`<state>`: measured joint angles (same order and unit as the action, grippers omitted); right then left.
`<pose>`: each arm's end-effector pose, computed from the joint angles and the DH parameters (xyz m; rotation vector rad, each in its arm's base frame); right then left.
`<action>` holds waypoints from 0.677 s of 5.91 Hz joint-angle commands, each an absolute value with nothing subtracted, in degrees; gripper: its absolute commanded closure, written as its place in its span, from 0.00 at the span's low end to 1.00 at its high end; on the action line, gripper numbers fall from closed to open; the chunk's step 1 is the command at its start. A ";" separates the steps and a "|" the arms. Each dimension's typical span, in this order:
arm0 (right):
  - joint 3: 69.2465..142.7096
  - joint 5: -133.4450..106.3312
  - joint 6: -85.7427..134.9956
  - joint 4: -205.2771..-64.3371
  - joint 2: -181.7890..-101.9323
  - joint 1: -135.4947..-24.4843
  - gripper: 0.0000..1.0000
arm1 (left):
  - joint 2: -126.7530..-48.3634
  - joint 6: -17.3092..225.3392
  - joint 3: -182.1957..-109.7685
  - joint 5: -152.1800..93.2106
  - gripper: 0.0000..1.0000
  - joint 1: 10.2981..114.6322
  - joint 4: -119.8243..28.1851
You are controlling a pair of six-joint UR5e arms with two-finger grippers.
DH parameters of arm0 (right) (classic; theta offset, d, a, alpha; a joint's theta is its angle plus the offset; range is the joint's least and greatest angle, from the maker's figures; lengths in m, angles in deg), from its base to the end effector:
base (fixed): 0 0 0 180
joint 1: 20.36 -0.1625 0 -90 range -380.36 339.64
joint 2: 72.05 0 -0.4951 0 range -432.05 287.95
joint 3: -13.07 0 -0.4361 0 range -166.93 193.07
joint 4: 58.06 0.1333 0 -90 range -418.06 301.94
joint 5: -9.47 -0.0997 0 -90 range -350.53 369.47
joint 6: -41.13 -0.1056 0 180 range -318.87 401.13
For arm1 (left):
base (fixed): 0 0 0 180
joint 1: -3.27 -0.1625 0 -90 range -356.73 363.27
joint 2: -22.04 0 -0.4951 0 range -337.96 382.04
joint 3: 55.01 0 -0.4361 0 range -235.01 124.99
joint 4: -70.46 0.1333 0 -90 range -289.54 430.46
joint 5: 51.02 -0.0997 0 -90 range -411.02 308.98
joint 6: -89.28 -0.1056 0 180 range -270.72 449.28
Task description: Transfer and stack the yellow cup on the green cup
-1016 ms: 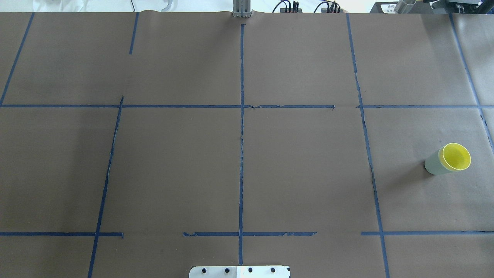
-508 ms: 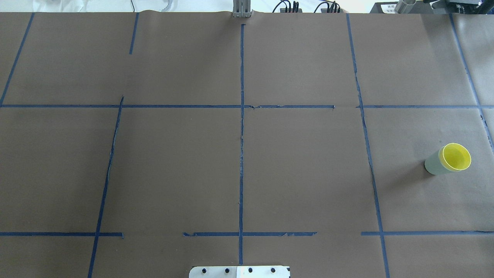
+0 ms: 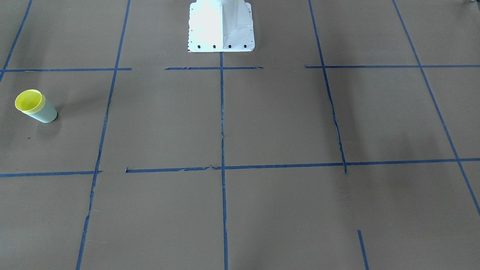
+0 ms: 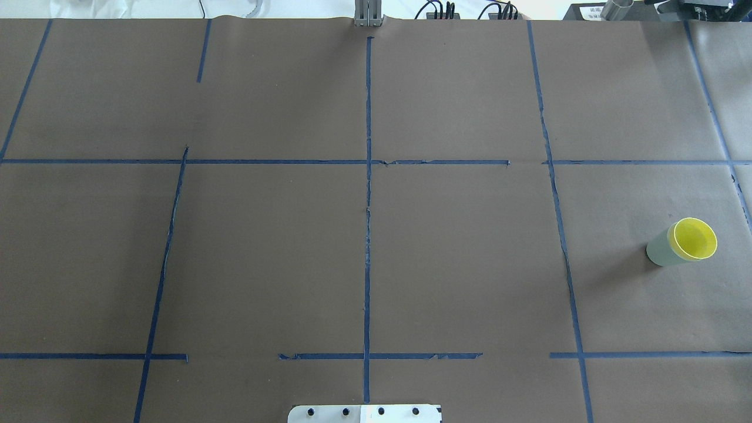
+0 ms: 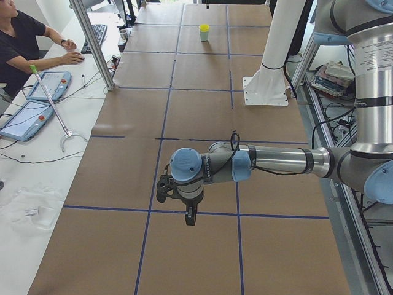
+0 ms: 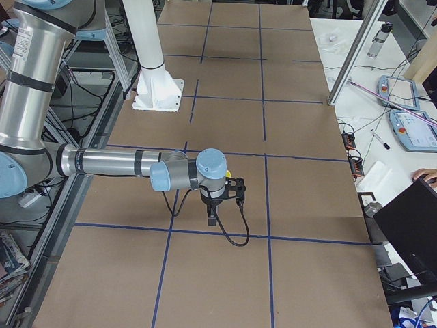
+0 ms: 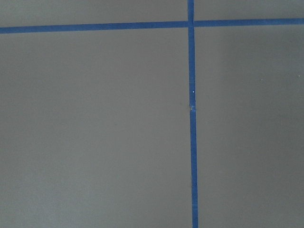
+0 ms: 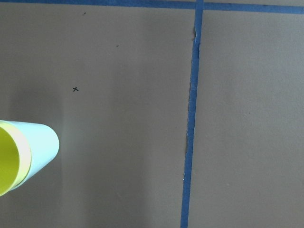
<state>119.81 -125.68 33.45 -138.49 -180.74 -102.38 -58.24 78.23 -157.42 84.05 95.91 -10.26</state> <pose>0.0043 -0.3903 0.7069 0.0177 -0.7967 -0.0574 -0.0789 -0.4393 0.7156 -0.0146 0.7934 0.0938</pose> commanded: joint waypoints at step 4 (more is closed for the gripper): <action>129.17 -125.80 42.03 -150.92 -182.71 -105.16 0.00 | -57.68 78.82 -158.72 84.60 0.00 92.65 -10.22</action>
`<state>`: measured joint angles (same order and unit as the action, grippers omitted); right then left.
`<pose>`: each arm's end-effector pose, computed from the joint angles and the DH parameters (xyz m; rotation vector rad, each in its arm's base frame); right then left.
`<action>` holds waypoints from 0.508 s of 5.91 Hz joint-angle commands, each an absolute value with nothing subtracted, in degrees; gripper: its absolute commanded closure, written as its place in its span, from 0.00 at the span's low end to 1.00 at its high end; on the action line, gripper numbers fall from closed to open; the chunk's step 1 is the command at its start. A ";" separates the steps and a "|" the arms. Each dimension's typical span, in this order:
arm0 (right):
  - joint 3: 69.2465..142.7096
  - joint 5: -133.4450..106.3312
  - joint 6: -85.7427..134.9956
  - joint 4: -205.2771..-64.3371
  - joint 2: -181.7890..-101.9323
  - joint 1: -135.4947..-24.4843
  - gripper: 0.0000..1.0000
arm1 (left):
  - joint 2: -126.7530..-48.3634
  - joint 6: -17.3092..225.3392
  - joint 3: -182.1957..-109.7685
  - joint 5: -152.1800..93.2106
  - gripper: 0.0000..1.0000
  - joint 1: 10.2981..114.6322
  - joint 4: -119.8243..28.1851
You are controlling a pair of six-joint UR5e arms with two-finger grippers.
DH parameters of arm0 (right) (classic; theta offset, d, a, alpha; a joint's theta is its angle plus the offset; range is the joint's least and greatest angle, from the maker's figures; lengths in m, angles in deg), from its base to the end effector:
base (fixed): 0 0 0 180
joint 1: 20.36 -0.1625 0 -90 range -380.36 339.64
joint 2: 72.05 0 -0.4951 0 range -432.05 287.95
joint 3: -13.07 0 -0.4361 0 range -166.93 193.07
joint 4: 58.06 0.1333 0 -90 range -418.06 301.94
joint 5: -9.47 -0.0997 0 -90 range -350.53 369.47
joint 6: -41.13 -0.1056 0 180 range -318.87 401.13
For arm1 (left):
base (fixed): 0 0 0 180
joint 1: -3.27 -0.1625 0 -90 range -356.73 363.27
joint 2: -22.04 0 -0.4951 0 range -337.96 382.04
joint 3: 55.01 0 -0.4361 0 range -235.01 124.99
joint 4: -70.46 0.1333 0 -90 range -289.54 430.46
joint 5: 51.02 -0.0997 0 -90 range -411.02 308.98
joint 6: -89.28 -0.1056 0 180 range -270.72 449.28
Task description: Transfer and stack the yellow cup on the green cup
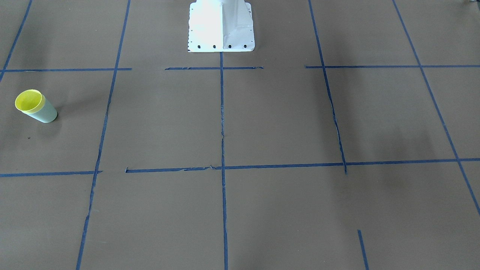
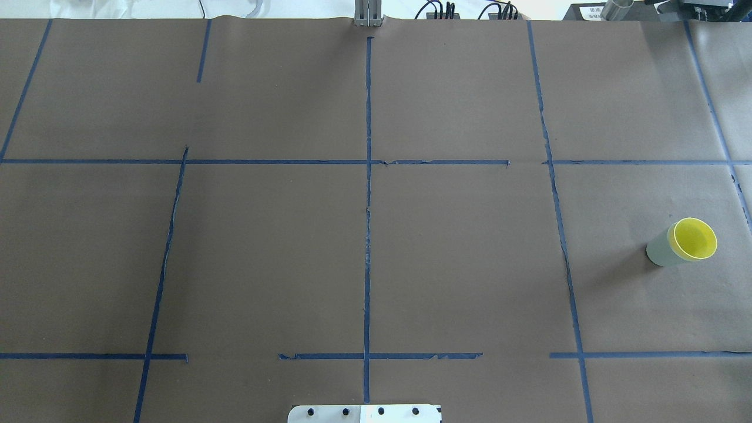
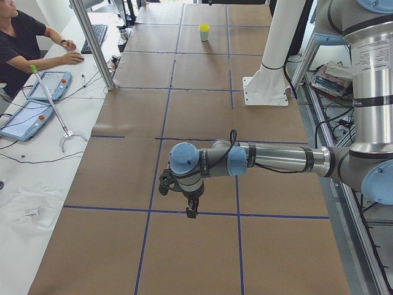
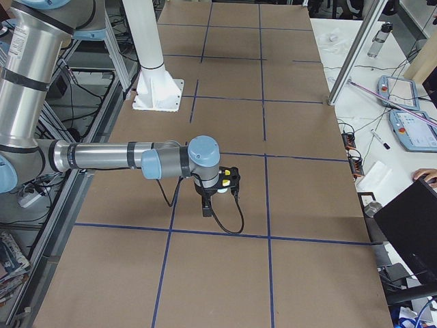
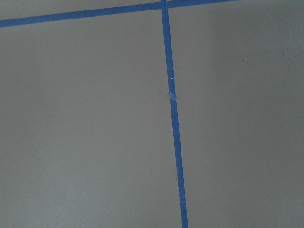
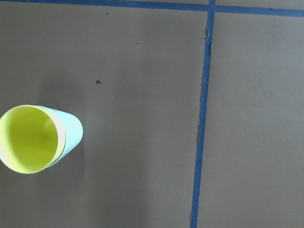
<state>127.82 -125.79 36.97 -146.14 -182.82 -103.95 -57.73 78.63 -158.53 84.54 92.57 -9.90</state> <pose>0.0170 -0.3705 0.6588 0.0245 -0.7950 -0.0778 -0.0525 -0.4390 0.7092 -0.0357 0.8011 0.1433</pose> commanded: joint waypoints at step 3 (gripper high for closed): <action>127.77 -125.18 42.36 -156.31 -175.78 -105.87 0.00 | -58.56 79.00 -157.58 84.60 0.00 92.74 -8.66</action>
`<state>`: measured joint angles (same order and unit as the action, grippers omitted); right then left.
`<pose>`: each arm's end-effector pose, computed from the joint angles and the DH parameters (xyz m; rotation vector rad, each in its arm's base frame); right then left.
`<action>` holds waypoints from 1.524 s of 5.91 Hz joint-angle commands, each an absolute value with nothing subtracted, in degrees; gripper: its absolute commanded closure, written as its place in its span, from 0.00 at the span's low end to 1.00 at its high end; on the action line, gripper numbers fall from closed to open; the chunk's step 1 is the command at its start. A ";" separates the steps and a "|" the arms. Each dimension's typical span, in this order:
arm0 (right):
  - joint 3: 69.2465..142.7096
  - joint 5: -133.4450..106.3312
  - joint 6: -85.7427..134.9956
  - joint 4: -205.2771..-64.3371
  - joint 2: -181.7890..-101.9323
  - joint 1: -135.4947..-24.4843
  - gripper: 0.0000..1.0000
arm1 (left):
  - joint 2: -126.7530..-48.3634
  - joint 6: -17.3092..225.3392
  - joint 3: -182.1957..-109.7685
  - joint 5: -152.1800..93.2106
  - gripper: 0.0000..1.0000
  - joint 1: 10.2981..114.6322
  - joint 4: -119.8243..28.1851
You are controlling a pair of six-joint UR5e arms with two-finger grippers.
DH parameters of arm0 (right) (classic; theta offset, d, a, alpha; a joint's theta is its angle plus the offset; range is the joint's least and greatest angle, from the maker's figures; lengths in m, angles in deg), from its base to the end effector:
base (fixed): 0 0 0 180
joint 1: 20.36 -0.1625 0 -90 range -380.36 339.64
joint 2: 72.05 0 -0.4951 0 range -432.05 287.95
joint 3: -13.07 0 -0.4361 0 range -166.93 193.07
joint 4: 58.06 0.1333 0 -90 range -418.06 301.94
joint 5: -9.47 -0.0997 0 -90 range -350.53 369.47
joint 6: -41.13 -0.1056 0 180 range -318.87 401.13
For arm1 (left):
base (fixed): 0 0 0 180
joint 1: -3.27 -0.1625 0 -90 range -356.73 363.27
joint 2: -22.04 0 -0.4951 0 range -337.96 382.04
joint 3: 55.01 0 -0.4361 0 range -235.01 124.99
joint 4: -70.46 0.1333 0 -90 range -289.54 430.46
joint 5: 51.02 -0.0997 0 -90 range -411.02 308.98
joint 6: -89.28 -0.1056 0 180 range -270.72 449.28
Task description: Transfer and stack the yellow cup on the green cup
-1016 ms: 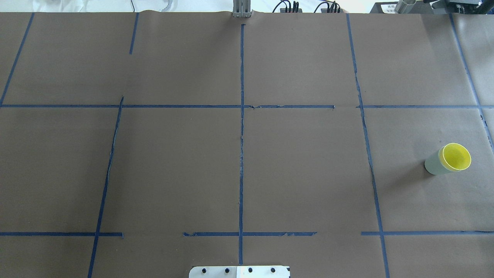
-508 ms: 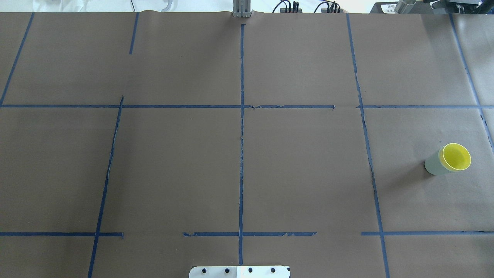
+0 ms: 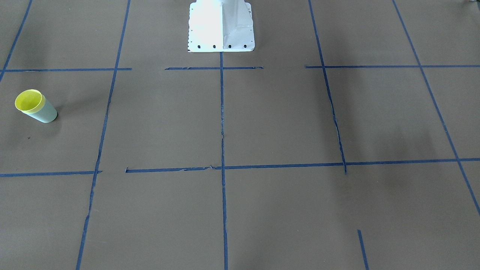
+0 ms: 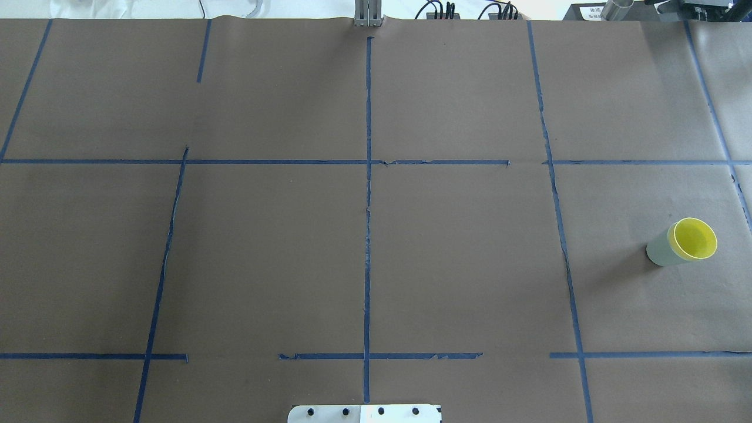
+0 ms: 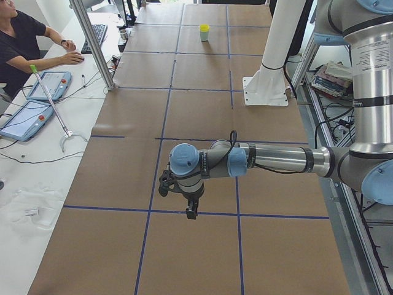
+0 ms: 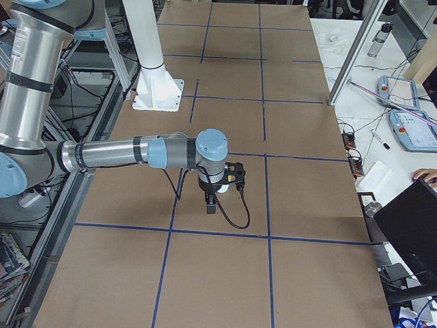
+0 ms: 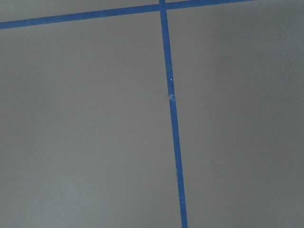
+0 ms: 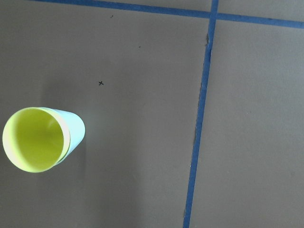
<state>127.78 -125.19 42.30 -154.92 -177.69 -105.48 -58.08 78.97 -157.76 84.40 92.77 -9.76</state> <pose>0.0249 -0.4033 0.6417 0.0114 -0.7806 -0.1152 -0.0542 -0.4411 0.7140 -0.0461 0.7991 0.1307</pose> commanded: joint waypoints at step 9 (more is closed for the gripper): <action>124.52 -123.42 42.89 -156.32 -175.15 -104.82 0.00 | -56.28 78.47 -165.85 85.12 0.00 96.61 -3.19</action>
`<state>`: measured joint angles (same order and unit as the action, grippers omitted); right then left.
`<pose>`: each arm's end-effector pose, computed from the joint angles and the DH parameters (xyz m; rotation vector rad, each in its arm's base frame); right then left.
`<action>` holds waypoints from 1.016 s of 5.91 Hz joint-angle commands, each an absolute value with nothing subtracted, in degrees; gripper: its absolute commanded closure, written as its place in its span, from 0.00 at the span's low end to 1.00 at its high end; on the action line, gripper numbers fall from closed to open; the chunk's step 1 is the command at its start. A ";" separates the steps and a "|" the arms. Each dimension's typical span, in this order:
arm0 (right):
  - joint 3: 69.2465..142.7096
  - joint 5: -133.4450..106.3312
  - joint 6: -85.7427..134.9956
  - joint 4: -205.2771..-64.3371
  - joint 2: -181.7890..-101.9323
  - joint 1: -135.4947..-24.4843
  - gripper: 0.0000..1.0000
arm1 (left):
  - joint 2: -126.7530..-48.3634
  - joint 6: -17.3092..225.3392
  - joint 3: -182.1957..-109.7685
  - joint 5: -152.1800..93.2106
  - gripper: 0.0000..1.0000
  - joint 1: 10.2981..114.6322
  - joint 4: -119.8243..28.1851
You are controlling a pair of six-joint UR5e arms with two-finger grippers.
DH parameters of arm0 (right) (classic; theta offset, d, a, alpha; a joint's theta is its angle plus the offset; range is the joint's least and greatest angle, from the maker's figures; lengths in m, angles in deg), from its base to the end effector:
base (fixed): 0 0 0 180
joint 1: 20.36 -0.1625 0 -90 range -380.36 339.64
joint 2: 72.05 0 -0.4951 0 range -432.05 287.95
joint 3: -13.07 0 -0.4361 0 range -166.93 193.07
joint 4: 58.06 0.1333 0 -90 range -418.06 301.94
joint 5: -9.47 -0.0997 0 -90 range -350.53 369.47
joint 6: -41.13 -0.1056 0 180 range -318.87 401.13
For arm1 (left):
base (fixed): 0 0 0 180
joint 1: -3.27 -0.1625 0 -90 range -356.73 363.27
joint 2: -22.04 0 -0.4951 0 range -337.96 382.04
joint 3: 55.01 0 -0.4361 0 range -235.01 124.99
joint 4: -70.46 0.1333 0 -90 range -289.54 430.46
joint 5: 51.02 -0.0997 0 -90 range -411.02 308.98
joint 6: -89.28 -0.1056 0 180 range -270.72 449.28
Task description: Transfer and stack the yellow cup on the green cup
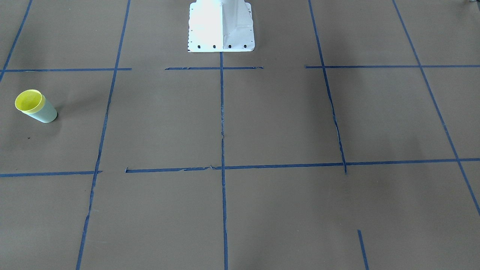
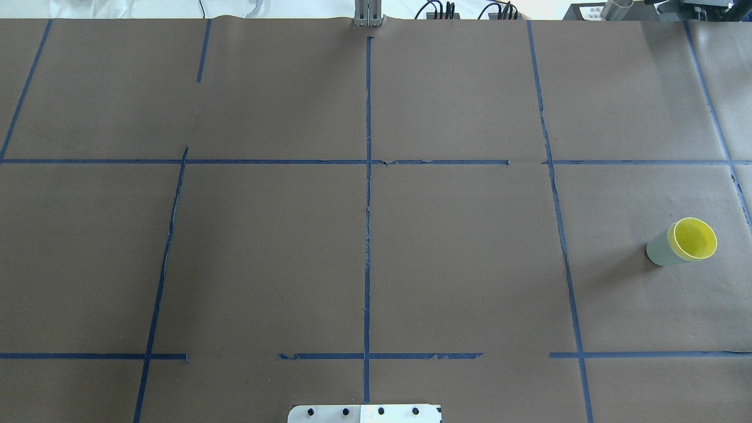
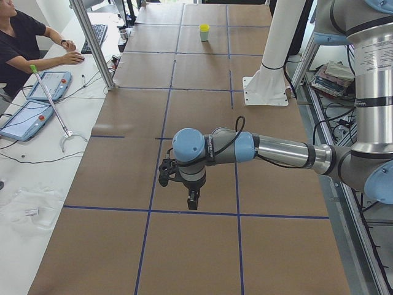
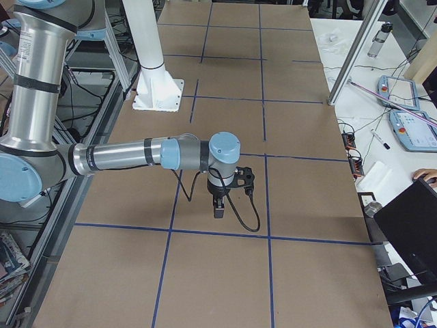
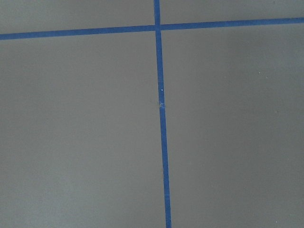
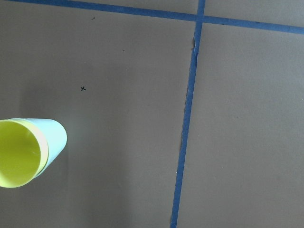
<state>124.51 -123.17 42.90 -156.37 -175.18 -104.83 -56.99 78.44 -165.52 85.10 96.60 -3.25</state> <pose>0.0211 -0.4228 0.6593 -0.0244 -0.7443 -0.1215 -0.0818 -0.4222 0.6607 -0.0114 0.8117 0.0764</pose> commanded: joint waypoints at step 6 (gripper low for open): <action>123.55 -123.60 43.06 -156.23 -175.85 -104.82 0.00 | -56.19 78.39 -163.82 85.21 0.00 96.61 -3.28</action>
<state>123.81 -123.64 43.24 -156.24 -175.76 -104.84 -56.19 78.39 -163.90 85.15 96.61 -3.27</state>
